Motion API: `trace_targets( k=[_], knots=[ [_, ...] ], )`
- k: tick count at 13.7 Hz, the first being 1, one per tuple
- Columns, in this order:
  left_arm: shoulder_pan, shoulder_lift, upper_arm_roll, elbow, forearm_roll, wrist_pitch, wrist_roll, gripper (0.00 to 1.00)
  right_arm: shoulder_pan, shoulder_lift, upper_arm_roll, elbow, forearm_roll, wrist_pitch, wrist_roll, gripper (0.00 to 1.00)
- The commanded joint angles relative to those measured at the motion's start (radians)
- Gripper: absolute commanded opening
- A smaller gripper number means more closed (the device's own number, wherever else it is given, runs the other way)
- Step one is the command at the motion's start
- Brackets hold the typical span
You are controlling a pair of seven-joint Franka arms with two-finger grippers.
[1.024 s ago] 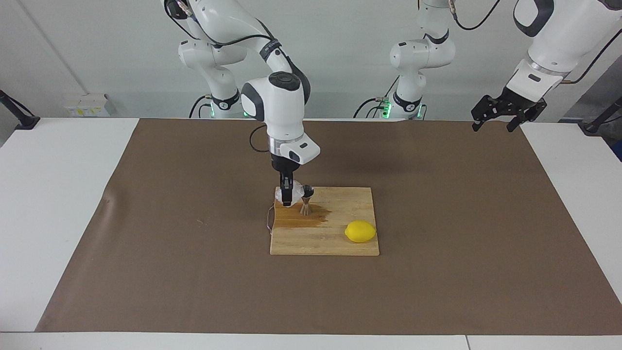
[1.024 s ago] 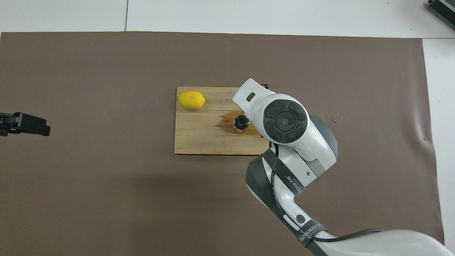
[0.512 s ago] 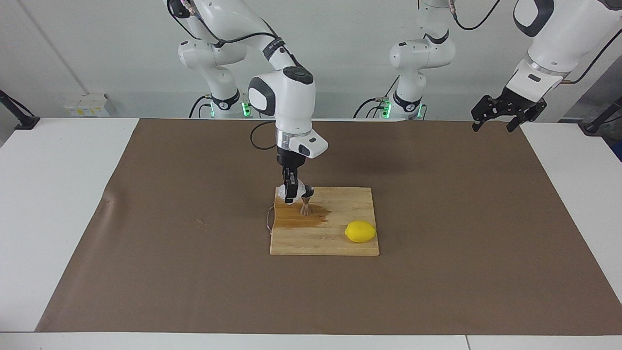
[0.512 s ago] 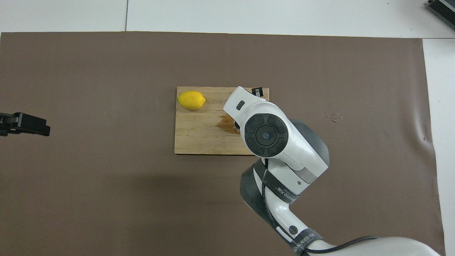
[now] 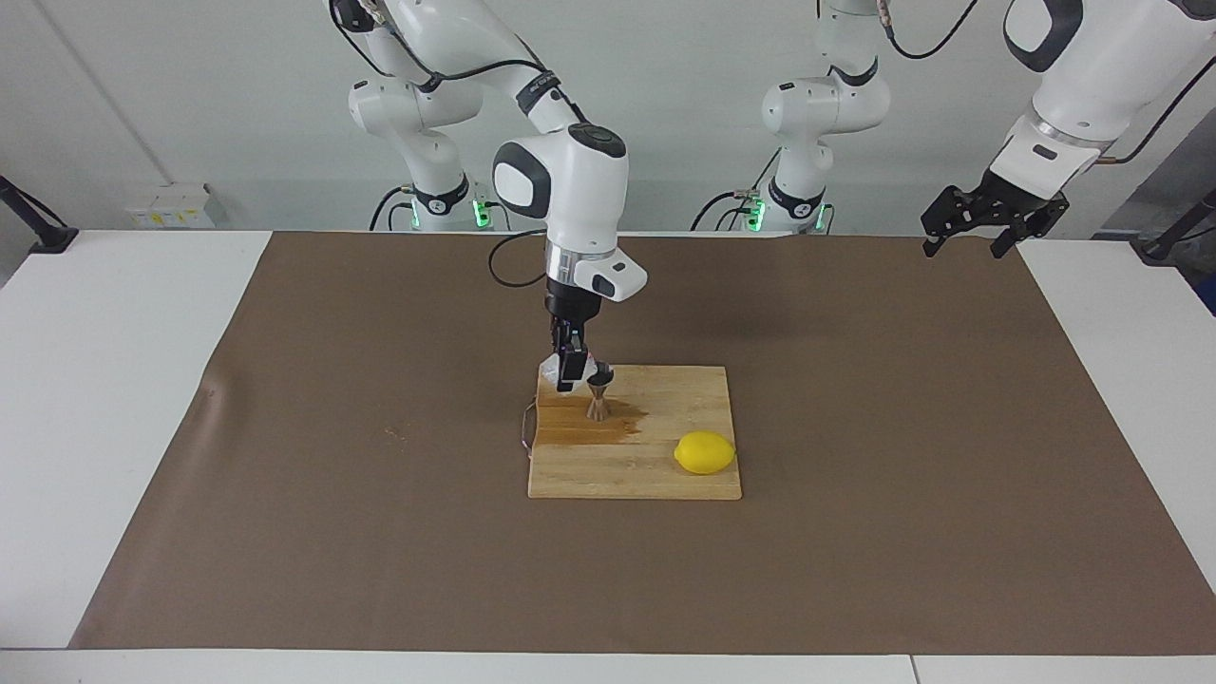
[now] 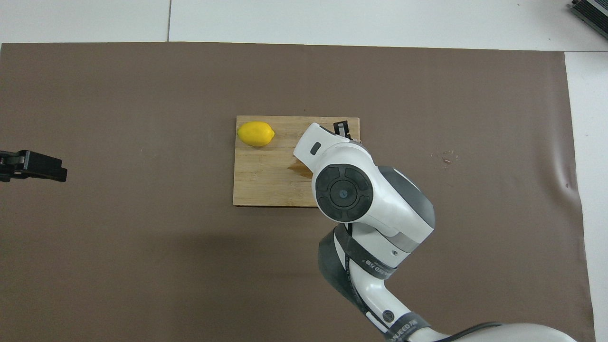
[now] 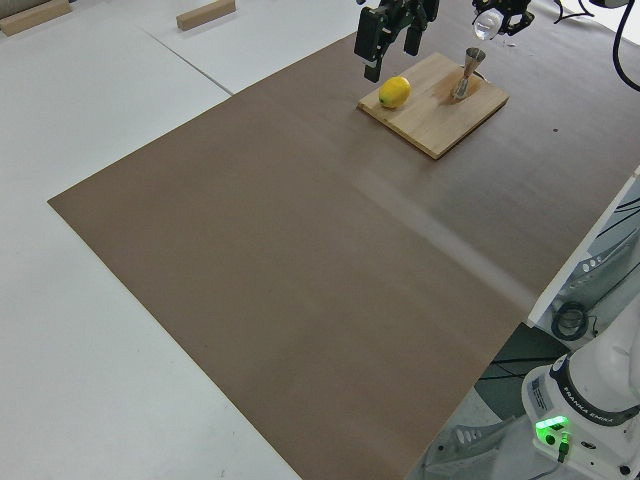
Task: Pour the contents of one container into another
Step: 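Tilt the white cup over the dark cup with the right gripper, then hold the white cup tilted above the dark cup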
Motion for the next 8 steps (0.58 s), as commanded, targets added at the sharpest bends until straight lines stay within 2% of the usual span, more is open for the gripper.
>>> trace_targets(
  k=[1, 8],
  knots=[
    [0.019, -0.027, -0.013, -0.025, -0.006, -0.005, 0.012, 1.0, -0.001, -0.037, 0.003, -0.047, -0.035, 0.005, 0.04, 0.43],
    [0.019, -0.027, -0.013, -0.027, -0.006, -0.003, 0.012, 1.0, -0.003, -0.043, 0.005, -0.07, -0.061, 0.033, 0.041, 0.43]
  ],
)
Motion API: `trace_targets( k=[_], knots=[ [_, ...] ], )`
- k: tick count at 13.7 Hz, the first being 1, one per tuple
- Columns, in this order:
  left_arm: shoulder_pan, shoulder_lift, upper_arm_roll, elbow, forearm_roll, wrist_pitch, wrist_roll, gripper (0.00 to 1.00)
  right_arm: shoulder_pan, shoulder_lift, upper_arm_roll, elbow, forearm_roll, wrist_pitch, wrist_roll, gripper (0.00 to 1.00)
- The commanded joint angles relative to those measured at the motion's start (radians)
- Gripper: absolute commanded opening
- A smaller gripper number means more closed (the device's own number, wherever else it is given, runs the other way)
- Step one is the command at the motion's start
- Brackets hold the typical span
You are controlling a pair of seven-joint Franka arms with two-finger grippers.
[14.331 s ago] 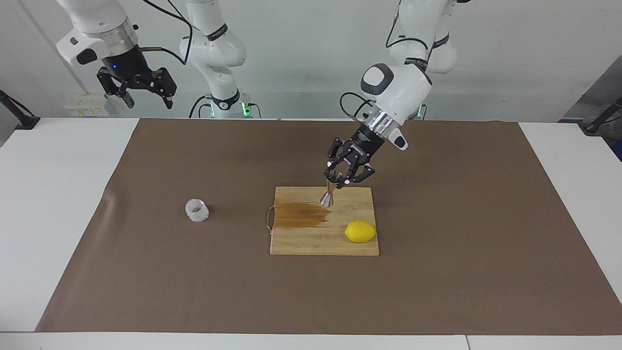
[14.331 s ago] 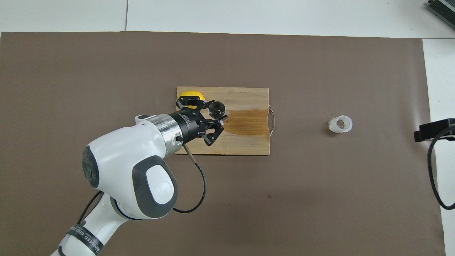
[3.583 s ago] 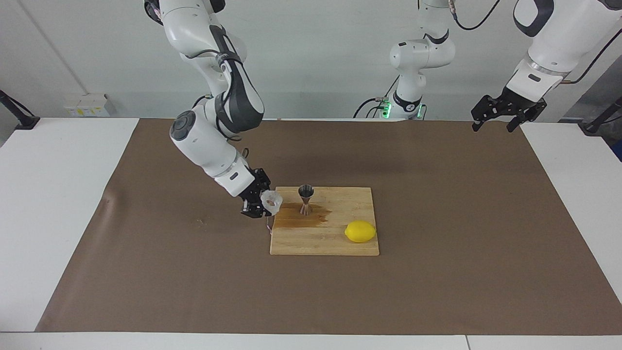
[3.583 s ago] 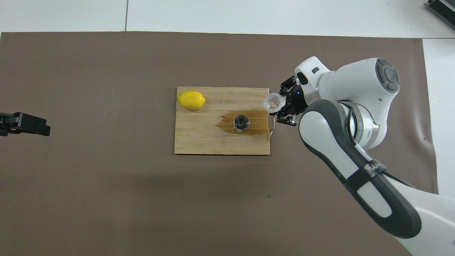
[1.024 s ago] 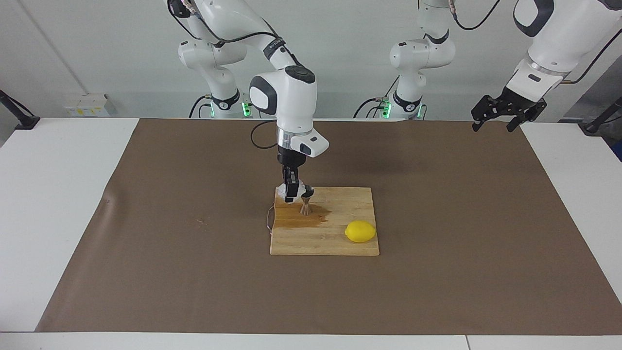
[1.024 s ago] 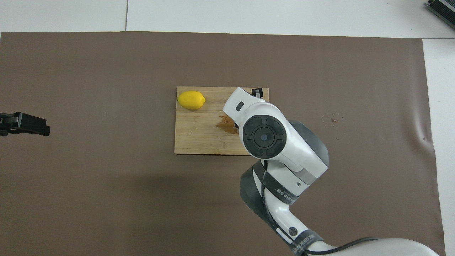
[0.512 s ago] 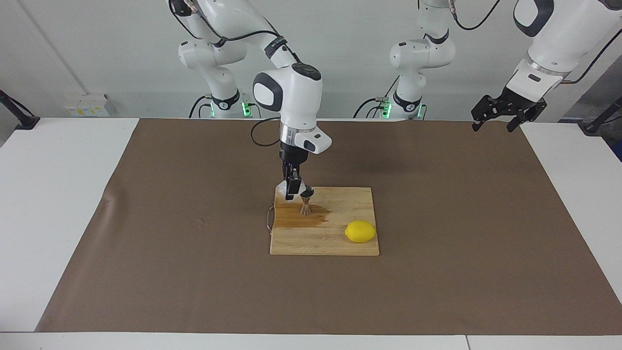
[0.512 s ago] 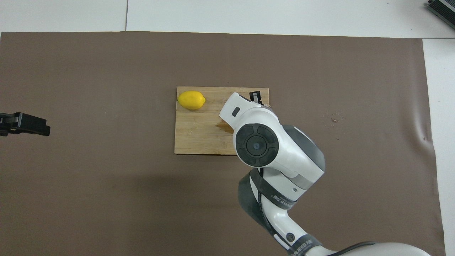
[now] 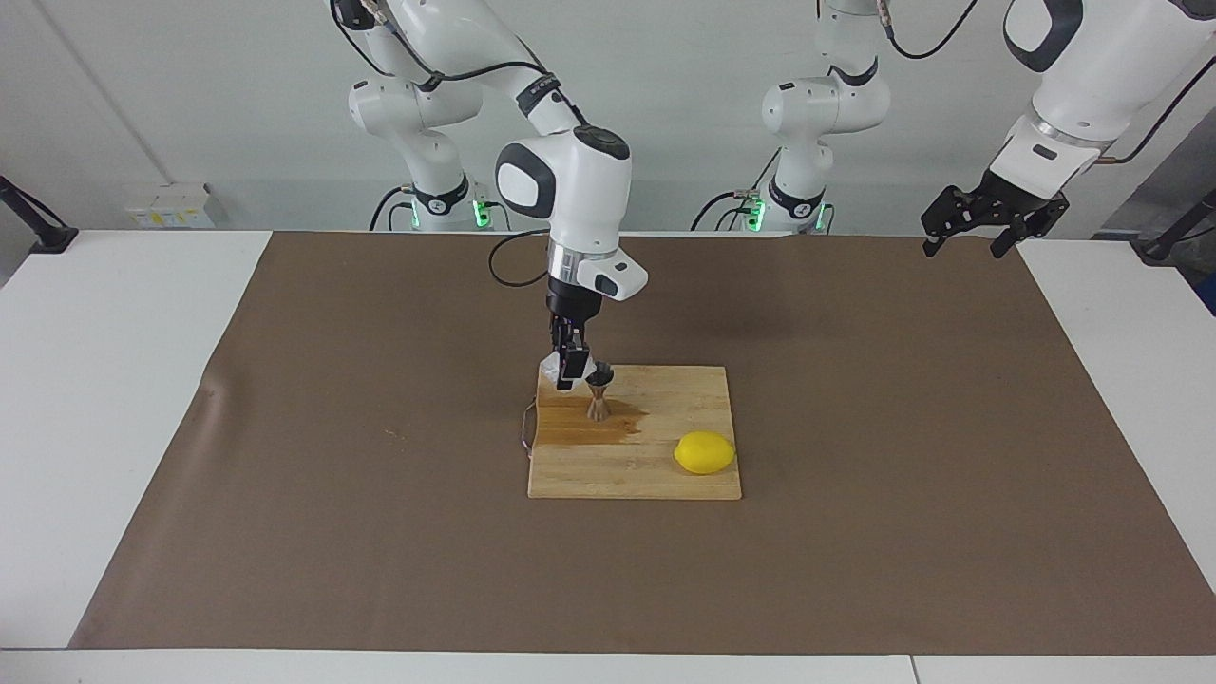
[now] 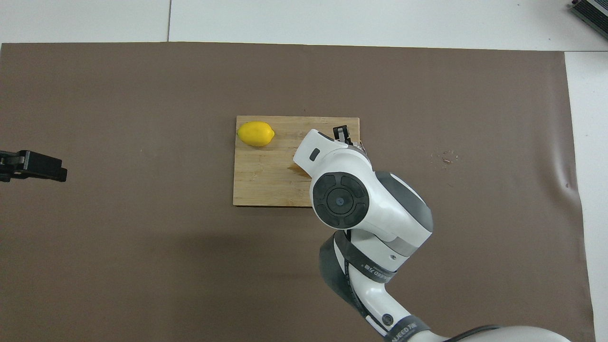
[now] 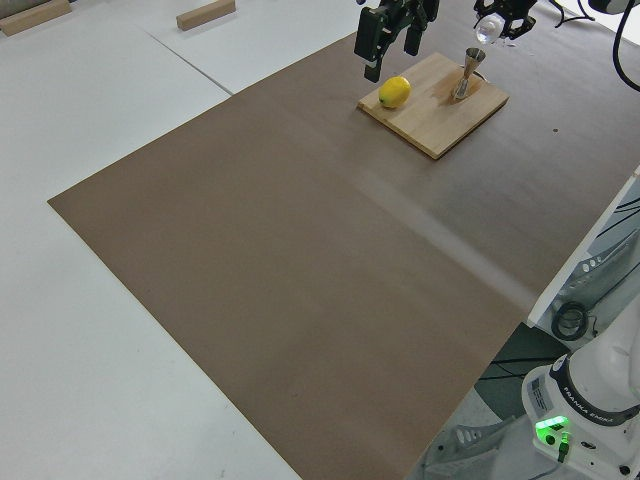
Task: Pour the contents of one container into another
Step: 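Hold the white cup tilted above the dark cup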
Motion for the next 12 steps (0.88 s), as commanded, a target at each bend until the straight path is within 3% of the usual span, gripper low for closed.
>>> trace_targets(
  k=[1, 12],
  knots=[
    [0.019, -0.027, -0.013, -0.025, -0.006, -0.005, 0.012, 1.0, -0.006, -0.033, 0.005, -0.04, -0.035, 0.022, 0.036, 0.43],
    [0.019, -0.027, -0.013, -0.025, -0.006, -0.003, 0.012, 1.0, 0.009, -0.024, 0.005, -0.04, -0.069, 0.037, 0.033, 0.43]
  ],
)
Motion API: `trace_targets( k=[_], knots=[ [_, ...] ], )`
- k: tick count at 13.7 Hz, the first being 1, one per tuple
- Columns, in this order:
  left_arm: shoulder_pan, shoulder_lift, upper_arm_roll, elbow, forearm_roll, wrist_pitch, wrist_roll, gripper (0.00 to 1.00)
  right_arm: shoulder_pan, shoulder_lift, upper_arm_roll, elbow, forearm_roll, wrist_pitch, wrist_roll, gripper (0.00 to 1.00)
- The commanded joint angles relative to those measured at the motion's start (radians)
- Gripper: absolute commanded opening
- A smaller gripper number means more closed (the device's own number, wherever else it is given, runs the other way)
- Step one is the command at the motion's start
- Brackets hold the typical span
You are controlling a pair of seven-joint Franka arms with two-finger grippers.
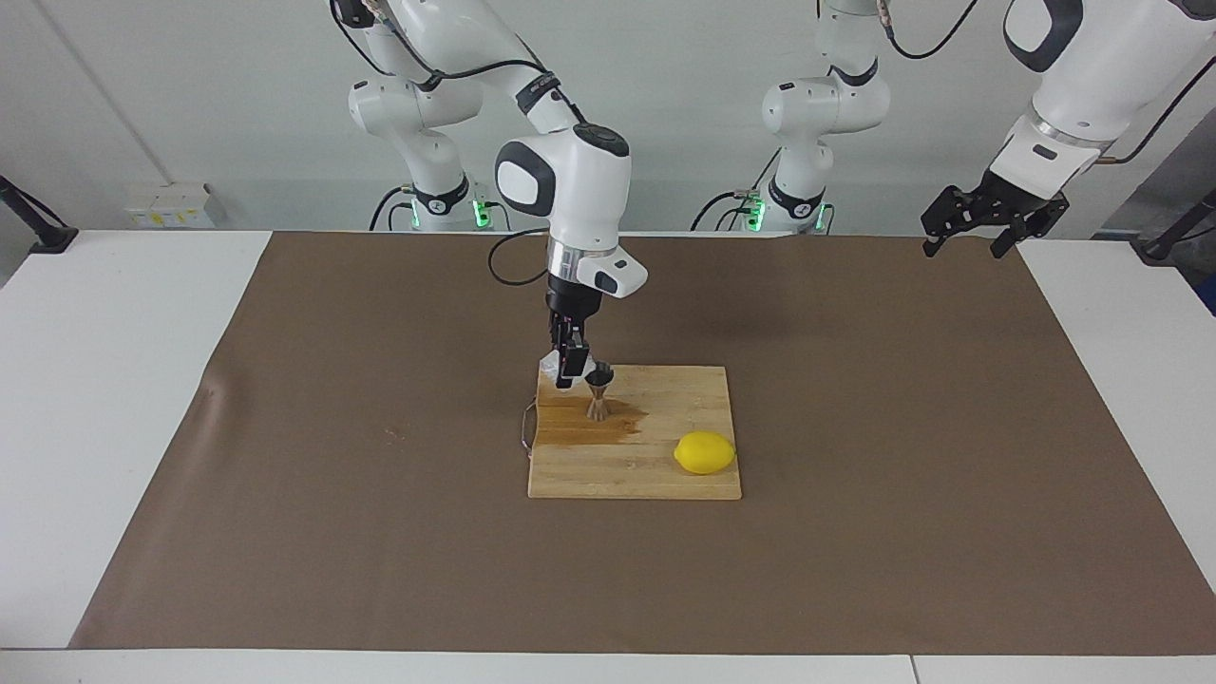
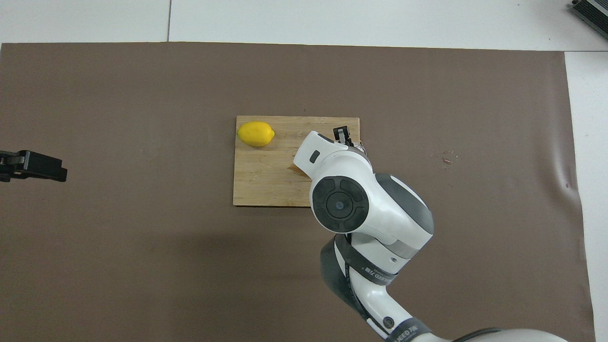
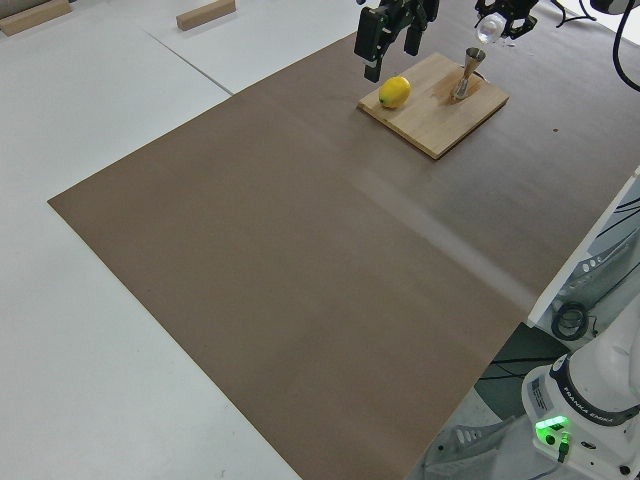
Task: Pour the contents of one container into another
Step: 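Hold the white cup tilted above the dark cup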
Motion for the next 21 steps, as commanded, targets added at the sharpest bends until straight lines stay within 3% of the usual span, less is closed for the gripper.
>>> trace_targets(
  k=[1, 21],
  knots=[
    [0.019, -0.027, -0.013, -0.025, -0.006, -0.005, 0.012, 1.0, 0.006, -0.016, 0.005, -0.03, -0.051, 0.031, 0.033, 0.43],
    [0.019, -0.027, -0.013, -0.025, -0.006, -0.005, 0.012, 1.0, -0.001, -0.011, 0.006, -0.021, -0.063, 0.038, 0.081, 0.45]
  ],
)
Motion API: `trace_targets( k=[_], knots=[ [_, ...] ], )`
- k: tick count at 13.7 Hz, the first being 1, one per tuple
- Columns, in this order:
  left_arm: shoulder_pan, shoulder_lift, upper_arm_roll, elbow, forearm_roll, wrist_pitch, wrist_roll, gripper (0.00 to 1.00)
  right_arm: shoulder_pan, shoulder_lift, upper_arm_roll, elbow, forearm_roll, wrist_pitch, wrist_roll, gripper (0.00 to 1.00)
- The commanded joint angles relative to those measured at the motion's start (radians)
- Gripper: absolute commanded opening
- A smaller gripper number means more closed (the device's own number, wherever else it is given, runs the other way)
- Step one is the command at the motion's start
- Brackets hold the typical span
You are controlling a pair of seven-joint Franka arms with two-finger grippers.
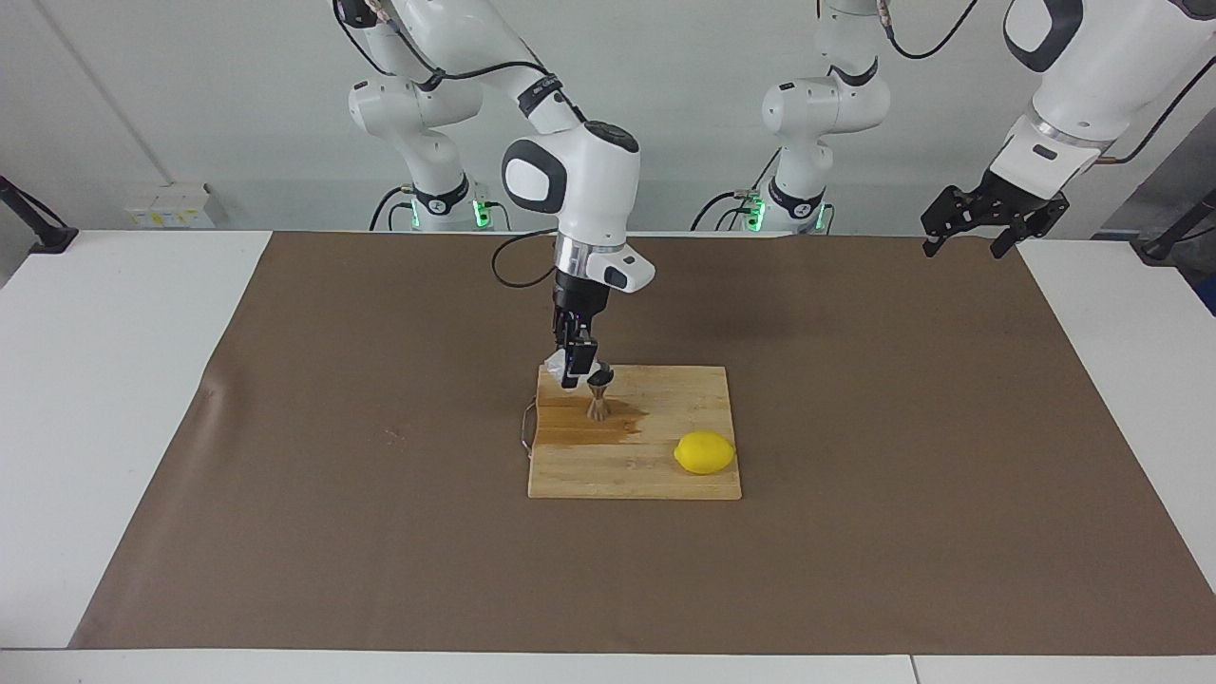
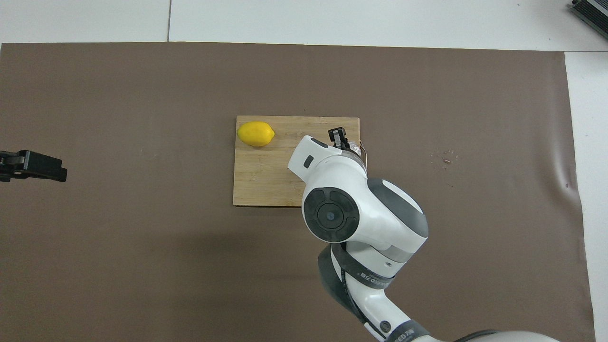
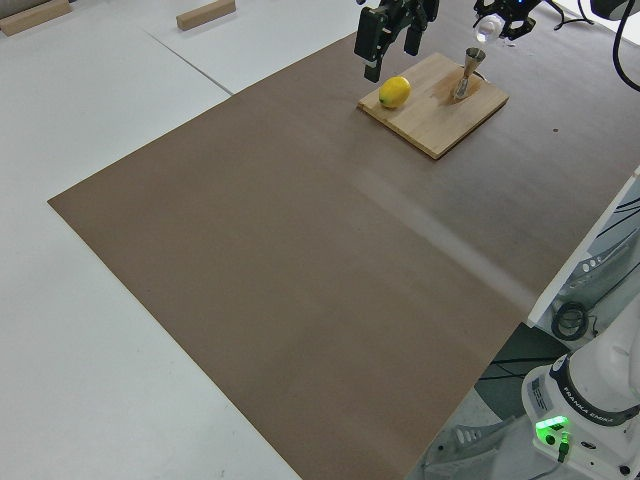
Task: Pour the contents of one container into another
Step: 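Hold the white cup tilted above the dark cup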
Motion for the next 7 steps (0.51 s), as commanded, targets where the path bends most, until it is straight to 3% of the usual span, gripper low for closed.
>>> trace_targets(
  k=[1, 7],
  knots=[
    [0.019, -0.027, -0.013, -0.027, -0.006, -0.005, 0.012, 1.0, -0.014, -0.013, 0.008, -0.014, -0.008, 0.027, 0.047, 0.45],
    [0.019, -0.027, -0.013, -0.025, -0.006, -0.003, 0.012, 1.0, -0.031, -0.019, 0.008, -0.006, 0.059, 0.033, 0.049, 0.45]
  ],
)
